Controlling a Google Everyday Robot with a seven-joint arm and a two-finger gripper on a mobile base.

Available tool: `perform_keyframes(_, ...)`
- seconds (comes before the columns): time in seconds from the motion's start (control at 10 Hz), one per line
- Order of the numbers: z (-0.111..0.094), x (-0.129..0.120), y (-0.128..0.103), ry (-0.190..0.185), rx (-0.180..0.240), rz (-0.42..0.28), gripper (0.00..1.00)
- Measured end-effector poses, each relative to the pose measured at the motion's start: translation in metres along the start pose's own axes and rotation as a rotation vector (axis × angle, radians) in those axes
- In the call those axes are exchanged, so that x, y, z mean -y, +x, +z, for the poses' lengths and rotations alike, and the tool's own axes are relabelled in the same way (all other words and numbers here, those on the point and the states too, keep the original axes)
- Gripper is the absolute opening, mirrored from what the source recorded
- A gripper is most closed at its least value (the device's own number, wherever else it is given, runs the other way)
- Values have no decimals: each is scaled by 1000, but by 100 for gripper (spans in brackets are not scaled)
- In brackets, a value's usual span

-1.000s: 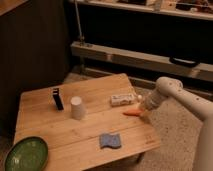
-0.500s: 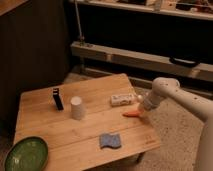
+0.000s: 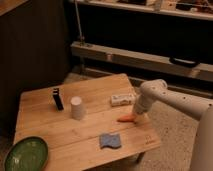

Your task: Drag the pepper across the table

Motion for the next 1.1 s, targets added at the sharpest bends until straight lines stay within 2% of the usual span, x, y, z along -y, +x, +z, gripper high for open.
perform_keyframes(0.5,0,-8,-43,-7,-11,-110,15)
perform_keyframes(1.1,8,-5,-93,-31,-17,-231,15)
